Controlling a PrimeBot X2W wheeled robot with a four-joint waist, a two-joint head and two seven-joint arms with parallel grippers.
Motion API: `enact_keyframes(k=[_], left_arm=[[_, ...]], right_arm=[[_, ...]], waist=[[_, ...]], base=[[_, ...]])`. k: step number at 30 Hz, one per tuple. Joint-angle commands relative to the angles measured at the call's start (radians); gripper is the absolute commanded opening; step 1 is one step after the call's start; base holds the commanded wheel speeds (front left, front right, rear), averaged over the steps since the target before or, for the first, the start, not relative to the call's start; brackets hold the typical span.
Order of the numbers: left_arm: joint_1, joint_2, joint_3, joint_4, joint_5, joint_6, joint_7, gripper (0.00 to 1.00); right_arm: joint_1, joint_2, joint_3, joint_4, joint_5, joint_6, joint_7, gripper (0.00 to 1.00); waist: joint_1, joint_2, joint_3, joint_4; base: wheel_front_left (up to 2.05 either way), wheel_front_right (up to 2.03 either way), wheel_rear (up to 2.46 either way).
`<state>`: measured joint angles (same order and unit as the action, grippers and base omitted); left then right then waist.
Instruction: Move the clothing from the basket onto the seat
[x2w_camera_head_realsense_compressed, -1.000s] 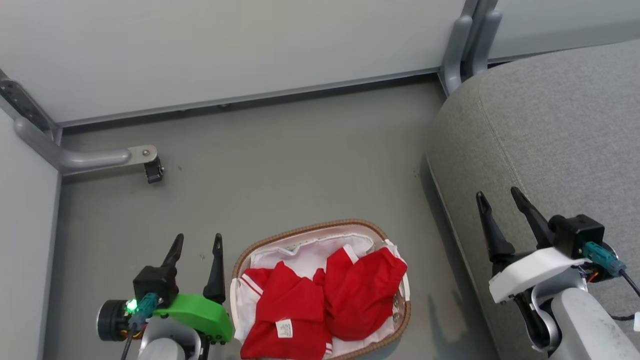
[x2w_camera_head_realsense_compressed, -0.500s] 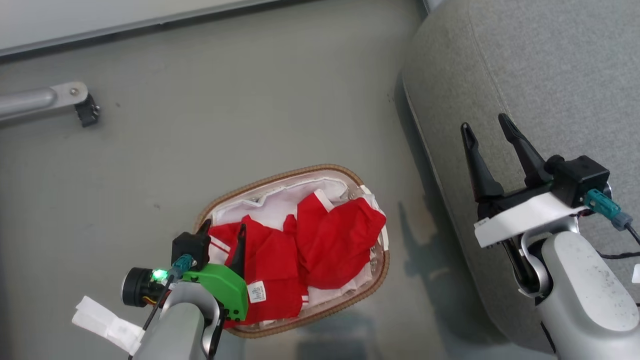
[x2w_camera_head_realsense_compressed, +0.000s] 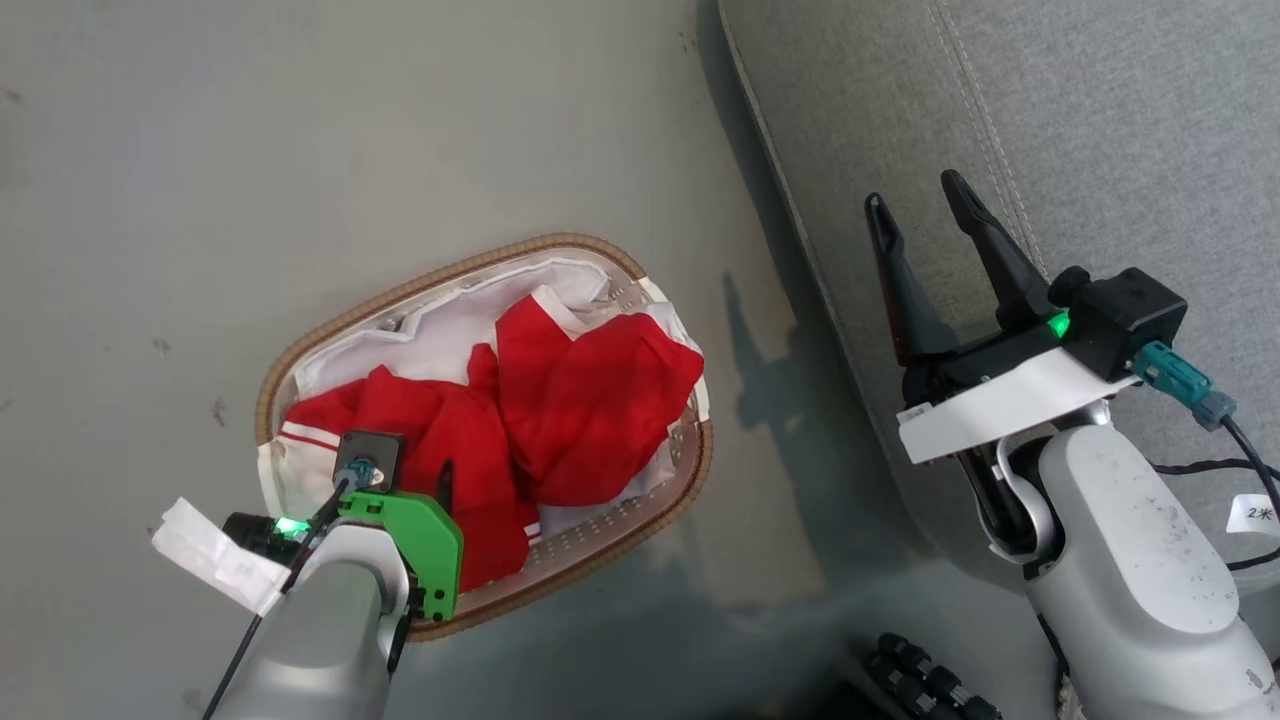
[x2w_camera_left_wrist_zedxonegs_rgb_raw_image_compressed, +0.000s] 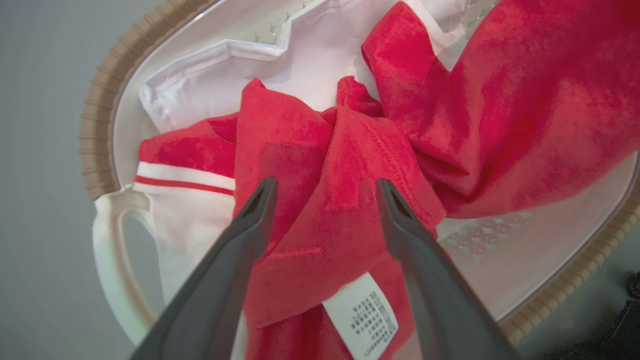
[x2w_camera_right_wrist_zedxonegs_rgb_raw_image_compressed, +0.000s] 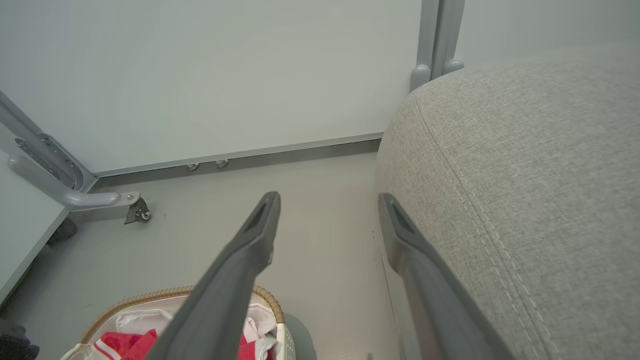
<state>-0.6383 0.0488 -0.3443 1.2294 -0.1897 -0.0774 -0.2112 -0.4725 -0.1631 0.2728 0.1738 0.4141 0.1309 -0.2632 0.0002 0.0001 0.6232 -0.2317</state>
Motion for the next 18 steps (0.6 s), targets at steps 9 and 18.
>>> enact_keyframes(k=[9, 18], left_arm=[[-0.094, 0.055, -0.04, 0.052, 0.037, 0.056, 0.154, 1.0], [-0.115, 0.061, -0.064, 0.061, 0.033, 0.049, 0.307, 1.0]], right_arm=[[-0.04, 0.024, 0.038, -0.002, 0.018, 0.0, -0.002, 1.0], [-0.047, 0.037, 0.06, 0.011, 0.024, 0.0, -0.002, 1.0]], waist=[[-0.0002, -0.0001, 0.148, -0.102], [-0.0002, -0.0001, 0.163, -0.112]], base=[[0.0, 0.0, 0.0], [0.0, 0.0, 0.0]])
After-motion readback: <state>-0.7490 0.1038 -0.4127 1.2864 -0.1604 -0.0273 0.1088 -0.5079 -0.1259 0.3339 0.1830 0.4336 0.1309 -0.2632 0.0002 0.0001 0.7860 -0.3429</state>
